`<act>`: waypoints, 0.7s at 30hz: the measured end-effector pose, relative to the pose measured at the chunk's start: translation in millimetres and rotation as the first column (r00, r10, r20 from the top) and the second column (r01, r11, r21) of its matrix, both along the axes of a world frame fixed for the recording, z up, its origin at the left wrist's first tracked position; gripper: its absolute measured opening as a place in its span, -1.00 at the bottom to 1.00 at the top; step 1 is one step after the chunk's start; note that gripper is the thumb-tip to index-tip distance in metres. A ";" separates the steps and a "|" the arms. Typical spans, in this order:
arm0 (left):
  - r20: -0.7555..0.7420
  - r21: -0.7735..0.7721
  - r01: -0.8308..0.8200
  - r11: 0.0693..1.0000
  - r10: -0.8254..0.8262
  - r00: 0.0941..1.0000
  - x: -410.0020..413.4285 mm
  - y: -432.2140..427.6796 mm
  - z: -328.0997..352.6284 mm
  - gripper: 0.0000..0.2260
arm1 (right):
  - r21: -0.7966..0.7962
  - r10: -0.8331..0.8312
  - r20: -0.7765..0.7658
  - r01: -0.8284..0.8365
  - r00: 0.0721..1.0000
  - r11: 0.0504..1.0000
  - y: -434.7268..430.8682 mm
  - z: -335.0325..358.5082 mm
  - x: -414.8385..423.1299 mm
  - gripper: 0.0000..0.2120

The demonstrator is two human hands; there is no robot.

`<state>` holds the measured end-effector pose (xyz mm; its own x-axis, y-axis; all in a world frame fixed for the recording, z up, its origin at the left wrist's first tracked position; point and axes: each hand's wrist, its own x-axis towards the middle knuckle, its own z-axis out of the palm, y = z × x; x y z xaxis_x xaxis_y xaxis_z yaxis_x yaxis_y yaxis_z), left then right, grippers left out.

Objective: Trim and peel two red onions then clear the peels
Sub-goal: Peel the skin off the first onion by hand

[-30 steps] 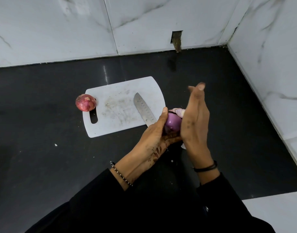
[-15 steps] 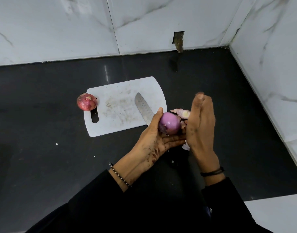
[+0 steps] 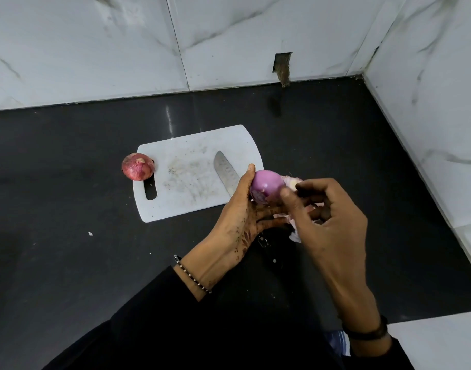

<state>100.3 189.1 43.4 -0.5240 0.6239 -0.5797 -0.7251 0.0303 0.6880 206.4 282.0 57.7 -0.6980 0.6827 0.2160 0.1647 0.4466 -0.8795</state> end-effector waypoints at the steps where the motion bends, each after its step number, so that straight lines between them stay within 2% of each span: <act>1: -0.005 -0.008 -0.005 1.000 0.005 1.000 -0.1 0.5 -0.3 -0.39 | 0.026 0.015 0.015 -0.015 1.000 1.000 -1.7 -0.6 0.0 -0.73; 4: -0.014 -0.032 0.000 0.999 -0.001 1.000 -0.9 1.8 0.1 -0.36 | 0.123 0.052 0.047 -0.058 0.998 0.991 -3.6 -5.0 -1.5 -0.57; 7: -0.020 -0.054 0.000 0.999 -0.002 1.000 -0.9 3.1 -0.3 -0.35 | 0.150 0.064 0.036 -0.068 0.997 0.986 -4.0 -8.8 -4.0 -0.54; 14: -0.071 -0.062 -0.020 0.998 0.015 0.997 2.9 5.9 5.8 -0.44 | 0.251 0.059 0.029 -0.064 0.998 0.966 -3.4 -10.7 -7.1 -0.65; 21: -0.092 -0.082 0.021 0.996 -0.028 0.995 0.3 5.5 5.8 -0.45 | 0.273 0.059 -0.010 -0.054 0.998 0.961 -3.1 -10.9 -3.1 -0.79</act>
